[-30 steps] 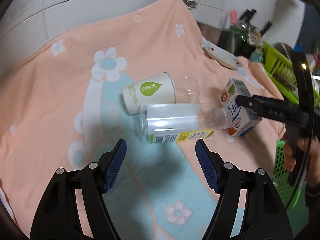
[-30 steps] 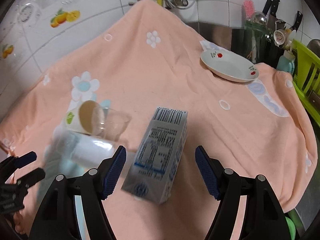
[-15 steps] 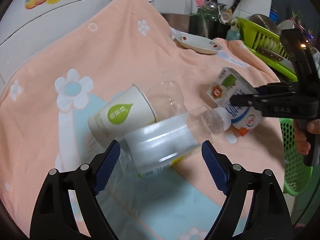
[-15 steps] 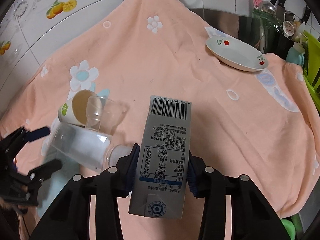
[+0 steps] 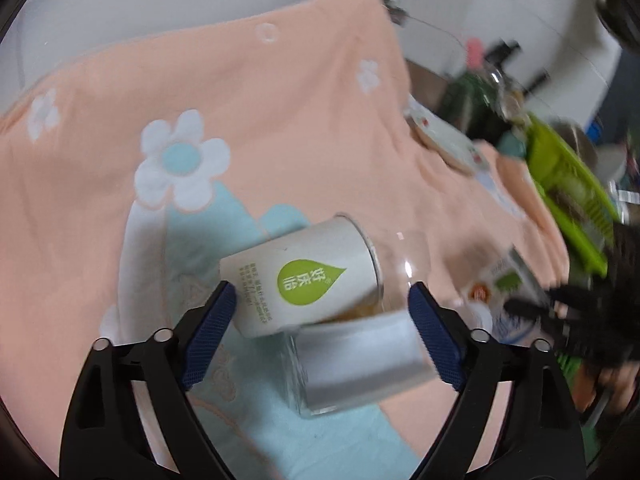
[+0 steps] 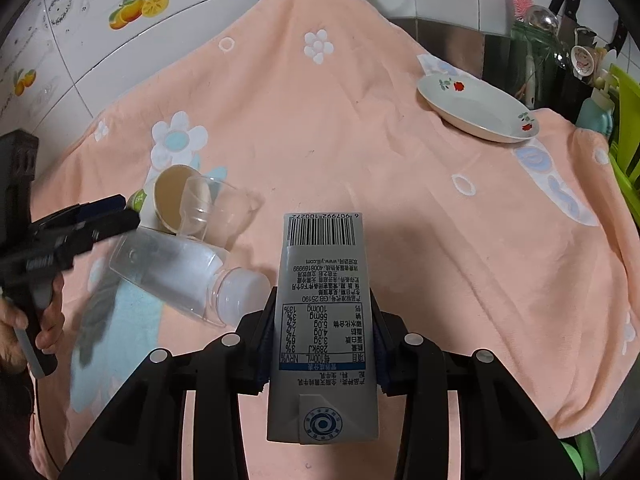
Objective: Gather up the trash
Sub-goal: 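Grasp the white paper cup with the left gripper while the right gripper holds the milk carton, then carry the paper cup and milk carton over the basket and release both inside, then move both grippers back over the clear plastic bottle and cup on the towel, then grasp the clear plastic bottle with the left gripper while the right gripper grasps the clear cup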
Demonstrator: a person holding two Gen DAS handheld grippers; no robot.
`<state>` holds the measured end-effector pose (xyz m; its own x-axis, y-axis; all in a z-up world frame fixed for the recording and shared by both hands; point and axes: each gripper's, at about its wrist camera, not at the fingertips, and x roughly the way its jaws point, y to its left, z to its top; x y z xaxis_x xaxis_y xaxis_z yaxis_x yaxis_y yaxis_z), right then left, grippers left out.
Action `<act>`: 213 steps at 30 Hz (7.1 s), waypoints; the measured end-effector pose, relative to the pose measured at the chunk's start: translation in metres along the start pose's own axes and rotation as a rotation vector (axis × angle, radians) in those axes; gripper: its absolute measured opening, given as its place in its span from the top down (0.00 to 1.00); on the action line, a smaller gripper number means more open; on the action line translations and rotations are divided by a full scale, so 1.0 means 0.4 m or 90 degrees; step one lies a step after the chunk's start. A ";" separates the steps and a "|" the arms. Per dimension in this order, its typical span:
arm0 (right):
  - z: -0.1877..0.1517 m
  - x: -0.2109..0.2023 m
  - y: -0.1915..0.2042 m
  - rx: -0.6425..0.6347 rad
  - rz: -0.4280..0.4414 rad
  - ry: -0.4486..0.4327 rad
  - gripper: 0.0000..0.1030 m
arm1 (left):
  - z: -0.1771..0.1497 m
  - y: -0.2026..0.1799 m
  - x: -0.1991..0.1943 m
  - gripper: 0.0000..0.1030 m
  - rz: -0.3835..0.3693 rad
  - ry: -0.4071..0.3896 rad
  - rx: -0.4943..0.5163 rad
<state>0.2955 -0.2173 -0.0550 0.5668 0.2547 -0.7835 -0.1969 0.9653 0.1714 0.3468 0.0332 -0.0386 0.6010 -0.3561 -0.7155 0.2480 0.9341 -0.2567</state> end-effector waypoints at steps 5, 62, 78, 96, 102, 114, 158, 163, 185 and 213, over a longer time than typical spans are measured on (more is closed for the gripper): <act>0.001 0.006 0.002 -0.004 0.004 0.002 0.63 | 0.009 0.031 0.013 0.07 -0.009 -0.006 -0.090; -0.482 -0.427 -0.209 0.086 -0.095 -0.090 0.64 | -0.278 -0.471 -0.300 0.20 -0.131 -0.079 0.058; -0.600 -0.483 -0.332 0.159 -0.154 -0.101 0.43 | -0.392 -0.670 -0.209 0.20 -0.185 -0.001 0.130; -0.625 -0.517 -0.333 0.171 -0.147 -0.123 0.33 | -0.464 -0.756 -0.150 0.14 -0.186 0.062 0.176; -0.615 -0.512 -0.326 0.167 -0.140 -0.121 0.33 | -0.450 -0.734 -0.164 0.14 -0.168 0.049 0.183; -0.540 -0.477 -0.279 0.130 -0.111 -0.117 0.29 | -0.340 -0.568 -0.191 0.14 -0.076 0.001 0.187; -0.178 -0.185 -0.057 -0.027 -0.005 -0.034 0.24 | -0.107 -0.189 0.074 0.06 -0.142 0.167 0.355; -0.168 -0.173 -0.050 -0.032 0.001 -0.033 0.24 | -0.121 -0.208 0.083 0.09 -0.117 0.181 0.358; -0.044 -0.125 0.030 -0.066 0.053 -0.065 0.26 | -0.187 -0.154 -0.027 0.44 -0.016 0.088 0.208; 0.153 0.211 0.178 0.026 0.164 0.015 0.44 | -0.252 0.010 -0.247 0.44 0.053 -0.012 0.021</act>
<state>0.3784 -0.1237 -0.0724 0.4836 0.4912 -0.7244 -0.3000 0.8706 0.3900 0.2118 0.0746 -0.0343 0.6353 -0.2780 -0.7205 0.2215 0.9593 -0.1749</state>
